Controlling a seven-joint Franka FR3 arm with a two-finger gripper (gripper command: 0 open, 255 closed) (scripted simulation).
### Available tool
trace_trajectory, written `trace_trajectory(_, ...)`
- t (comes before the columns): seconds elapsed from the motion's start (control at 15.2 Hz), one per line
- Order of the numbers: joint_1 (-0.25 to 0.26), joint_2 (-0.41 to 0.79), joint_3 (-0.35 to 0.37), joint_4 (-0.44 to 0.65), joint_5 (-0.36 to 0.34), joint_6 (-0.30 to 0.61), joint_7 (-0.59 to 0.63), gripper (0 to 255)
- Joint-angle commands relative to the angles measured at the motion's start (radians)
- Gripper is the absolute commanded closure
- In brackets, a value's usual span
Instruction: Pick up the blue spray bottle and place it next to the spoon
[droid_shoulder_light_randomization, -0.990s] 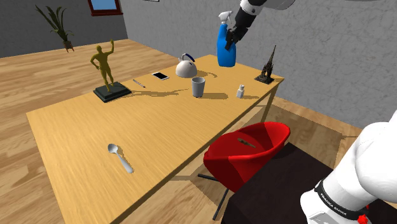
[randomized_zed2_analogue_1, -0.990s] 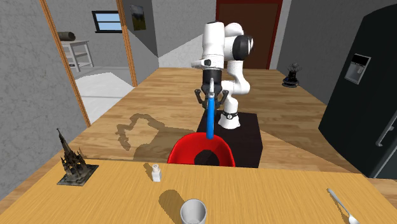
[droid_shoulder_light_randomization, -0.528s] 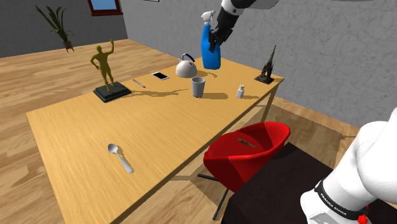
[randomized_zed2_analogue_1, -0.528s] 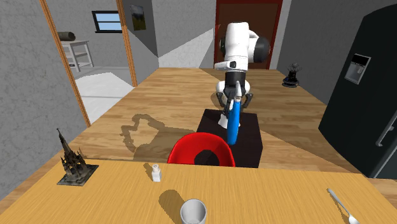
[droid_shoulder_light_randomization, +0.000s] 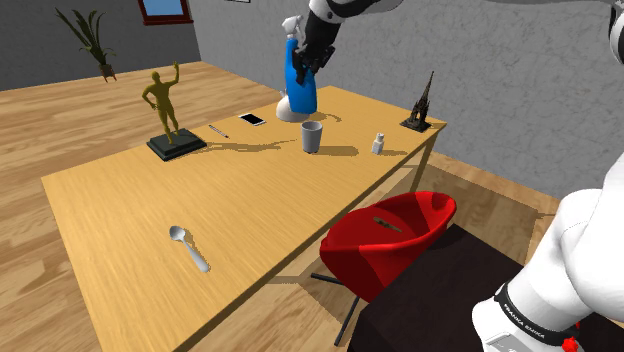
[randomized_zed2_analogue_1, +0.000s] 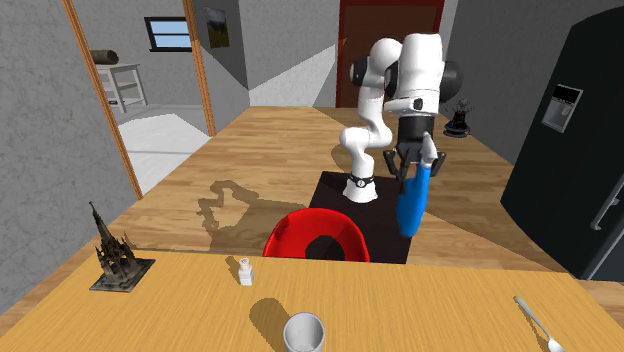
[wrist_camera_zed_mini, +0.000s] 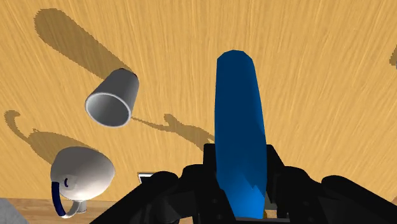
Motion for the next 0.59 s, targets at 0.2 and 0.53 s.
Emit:
trace_trajectory(0.2, 0.058, 0.087, 0.040, 0.115, -0.037, -0.030, 0.113, 255)
trace_trajectory(0.53, 0.117, 0.205, 0.069, 0.281, -0.070, -0.085, 0.209, 255)
